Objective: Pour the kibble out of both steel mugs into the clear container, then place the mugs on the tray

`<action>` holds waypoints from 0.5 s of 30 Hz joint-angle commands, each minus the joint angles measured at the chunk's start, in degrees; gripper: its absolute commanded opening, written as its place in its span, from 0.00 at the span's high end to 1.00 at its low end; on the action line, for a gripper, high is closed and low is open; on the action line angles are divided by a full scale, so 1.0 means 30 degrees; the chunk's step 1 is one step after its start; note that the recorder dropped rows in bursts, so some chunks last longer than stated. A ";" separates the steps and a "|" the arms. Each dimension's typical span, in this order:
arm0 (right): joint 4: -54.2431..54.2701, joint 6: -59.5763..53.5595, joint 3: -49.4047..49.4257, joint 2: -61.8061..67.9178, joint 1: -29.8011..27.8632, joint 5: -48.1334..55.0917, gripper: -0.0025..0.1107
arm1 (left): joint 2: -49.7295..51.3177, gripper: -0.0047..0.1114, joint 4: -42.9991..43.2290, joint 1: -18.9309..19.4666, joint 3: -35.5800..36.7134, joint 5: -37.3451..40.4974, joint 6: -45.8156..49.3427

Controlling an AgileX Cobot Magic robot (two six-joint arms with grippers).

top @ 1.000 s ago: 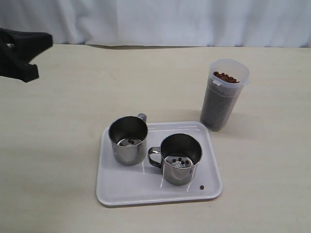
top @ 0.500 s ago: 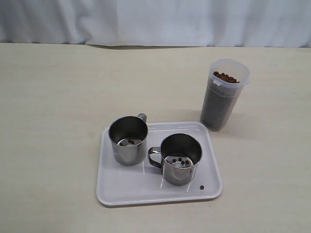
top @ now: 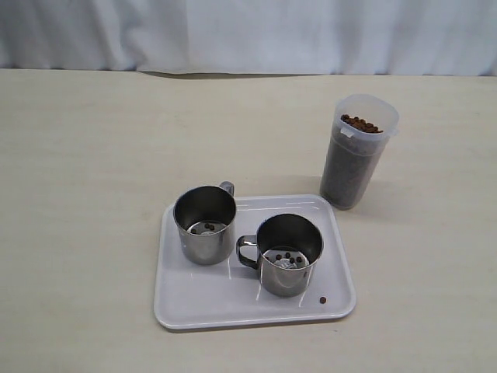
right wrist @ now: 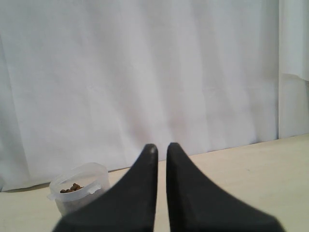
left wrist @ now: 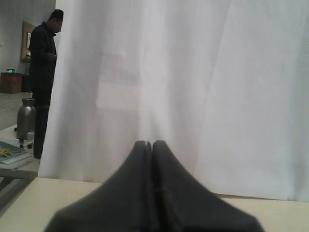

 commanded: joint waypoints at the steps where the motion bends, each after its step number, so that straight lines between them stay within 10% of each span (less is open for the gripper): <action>1: 0.0029 -0.0138 0.0070 -0.0071 -0.0135 -0.0010 0.93 | -0.1598 0.96 -0.0361 0.0022 0.0129 0.2788 0.0056; 15: 0.0029 -0.0138 0.0070 -0.0071 -0.0135 -0.0010 0.93 | -0.1598 0.96 -0.4419 0.0146 0.0129 0.6694 0.2626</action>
